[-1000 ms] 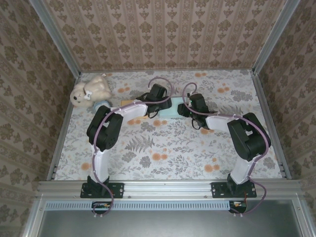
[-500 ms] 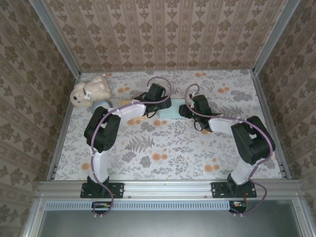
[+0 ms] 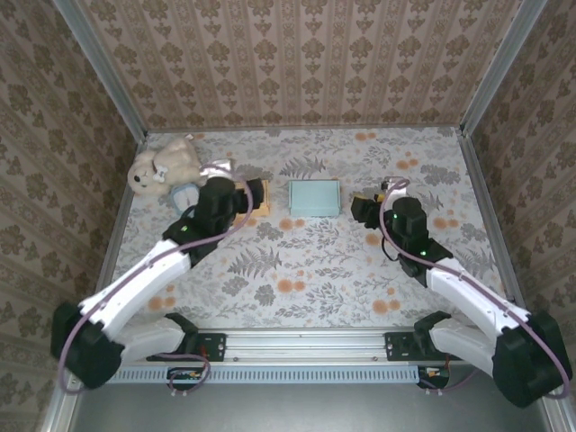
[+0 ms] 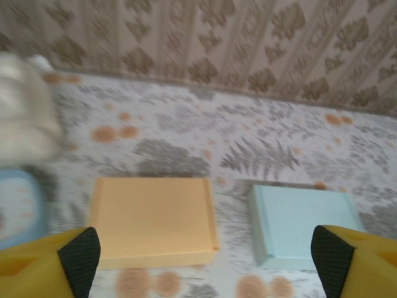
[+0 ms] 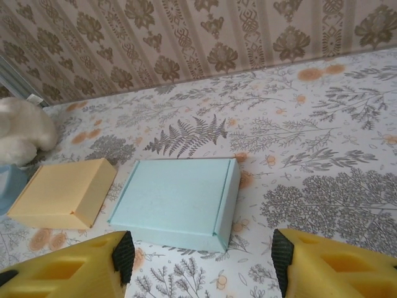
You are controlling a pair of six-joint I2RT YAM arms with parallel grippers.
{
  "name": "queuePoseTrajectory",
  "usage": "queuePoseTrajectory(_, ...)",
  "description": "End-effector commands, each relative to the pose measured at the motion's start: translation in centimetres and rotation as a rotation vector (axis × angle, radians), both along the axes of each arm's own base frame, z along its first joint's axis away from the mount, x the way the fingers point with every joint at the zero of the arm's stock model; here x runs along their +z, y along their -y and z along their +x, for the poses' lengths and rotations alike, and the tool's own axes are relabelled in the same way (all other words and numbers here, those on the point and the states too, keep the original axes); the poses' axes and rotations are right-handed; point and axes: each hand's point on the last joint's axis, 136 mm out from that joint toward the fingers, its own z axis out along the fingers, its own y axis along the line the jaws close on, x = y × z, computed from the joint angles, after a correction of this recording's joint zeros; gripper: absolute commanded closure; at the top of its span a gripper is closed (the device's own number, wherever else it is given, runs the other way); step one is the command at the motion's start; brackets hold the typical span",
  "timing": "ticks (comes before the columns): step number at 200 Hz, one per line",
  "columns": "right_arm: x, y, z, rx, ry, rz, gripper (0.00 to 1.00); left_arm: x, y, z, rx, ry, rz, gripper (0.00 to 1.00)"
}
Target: Fold the paper box
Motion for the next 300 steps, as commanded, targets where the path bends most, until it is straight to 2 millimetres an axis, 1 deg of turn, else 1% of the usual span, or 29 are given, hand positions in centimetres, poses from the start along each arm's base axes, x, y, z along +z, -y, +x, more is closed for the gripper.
queuePoseTrajectory(1,-0.3,0.9,-1.2,-0.023,0.005,-0.003,0.32,-0.1,-5.0,-1.7,0.102,0.094,0.201,0.07)
queuePoseTrajectory(9,-0.1,1.1,-1.6,-0.024,0.018,0.005,0.23,0.4,-7.0,-2.7,0.158,0.137,0.243,0.06)
queuePoseTrajectory(11,-0.1,1.1,-1.7,-0.025,0.022,0.005,0.1,0.5,-7.6,-2.9,0.181,0.145,0.252,0.06)
queuePoseTrajectory(12,0.0,1.1,-1.8,-0.025,0.023,0.006,0.05,0.4,-7.9,-3.0,0.192,0.146,0.258,0.06)
queuePoseTrajectory(14,-0.1,1.2,-1.8,-0.028,0.025,0.005,0.01,0.5,-8.5,-3.3,0.215,0.155,0.266,0.06)
queuePoseTrajectory(16,-0.1,1.3,-1.9,-0.03,0.027,0.005,0.0,0.7,-9.1,-3.6,0.238,0.164,0.271,0.05)
queuePoseTrajectory(27,-0.1,1.7,-2.2,-0.045,0.037,0.006,0.0,1.2,-12.0,-5.3,0.342,0.205,0.295,0.01)
queuePoseTrajectory(35,-0.1,1.8,-2.4,-0.048,0.042,0.005,0.0,1.1,-13.1,-6.3,0.376,0.241,0.283,0.0)
queuePoseTrajectory(41,-0.1,1.9,-2.5,-0.051,0.044,0.004,0.0,0.8,-13.4,-6.7,0.374,0.275,0.265,0.0)
queuePoseTrajectory(46,-0.2,1.9,-2.5,-0.052,0.043,0.001,0.0,1.1,-13.3,-6.9,0.362,0.325,0.24,0.0)
queuePoseTrajectory(58,-0.2,2.1,-2.5,-0.063,0.041,-0.008,0.0,0.2,-12.9,-7.3,0.318,0.409,0.256,0.0)
queuePoseTrajectory(70,-0.3,2.4,-2.5,-0.075,0.04,-0.018,0.0,-0.5,-13.7,-7.5,0.356,0.463,0.257,0.0)
queuePoseTrajectory(89,-0.4,2.7,-2.5,-0.091,0.041,-0.027,0.0,-2.5,-15.4,-7.2,0.432,0.425,0.296,0.0)
queuePoseTrajectory(104,-0.6,2.9,-2.5,-0.103,0.041,-0.032,0.0,-4.5,-16.9,-6.5,0.496,0.344,0.315,0.0)
queuePoseTrajectory(105,-0.6,2.9,-2.5,-0.104,0.039,-0.034,0.0,-4.6,-17.3,-6.5,0.511,0.337,0.317,0.0)
queuePoseTrajectory(113,-0.6,3.0,-2.5,-0.107,0.039,-0.034,0.0,-5.9,-18.6,-6.2,0.564,0.278,0.334,0.0)
queuePoseTrajectory(127,-0.7,3.0,-2.6,-0.109,0.042,-0.031,0.0,-8.5,-20.3,-6.0,0.611,0.193,0.339,0.0)
queuePoseTrajectory(142,-0.8,3.3,-2.5,-0.121,0.045,-0.036,0.0,-11.3,-21.6,-6.1,0.631,0.164,0.291,0.0)
queuePoseTrajectory(147,-0.8,3.3,-2.5,-0.125,0.044,-0.038,0.0,-11.6,-22.4,-6.4,0.666,0.172,0.258,0.0)
queuePoseTrajectory(152,-0.8,3.4,-2.5,-0.129,0.045,-0.04,0.0,-11.9,-22.5,-6.3,0.657,0.167,0.218,0.0)
queuePoseTrajectory(171,-1.0,3.5,-2.3,-0.134,0.041,-0.047,0.0,-11.8,-23.9,-6.4,0.688,0.207,0.112,0.0)
queuePoseTrajectory(193,-1.4,3.2,-2.1,-0.128,0.037,-0.042,0.0,-13.5,-25.9,-6.7,0.767,0.172,0.053,0.0)
queuePoseTrajectory(203,-1.6,3.2,-2.0,-0.127,0.031,-0.044,0.0,-13.9,-25.8,-6.0,0.747,0.158,0.032,0.0)
queuePoseTrajectory(228,-2.0,3.0,-1.9,-0.116,0.011,-0.053,0.0,-13.8,-24.6,-3.3,0.641,0.128,0.054,0.0)
queuePoseTrajectory(257,-2.2,3.2,-2.0,-0.127,0.025,-0.045,0.0,-13.9,-24.5,-0.8,0.615,0.149,0.047,0.0)
queuePoseTrajectory(268,-2.3,3.2,-1.9,-0.129,0.023,-0.047,0.0,-13.4,-23.7,0.6,0.545,0.161,0.09,0.0)
queuePoseTrajectory(278,-2.5,3.1,-1.8,-0.128,0.017,-0.05,0.0,-13.6,-23.4,1.2,0.541,0.149,0.136,0.0)
queuePoseTrajectory(290,-2.8,3.1,-1.6,-0.128,0.009,-0.057,0.0,-13.9,-23.0,2.2,0.508,0.184,0.148,0.0)
queuePoseTrajectory(300,-3.0,3.0,-1.5,-0.127,0.002,-0.063,0.0,-13.8,-21.6,2.9,0.418,0.212,0.172,0.0)
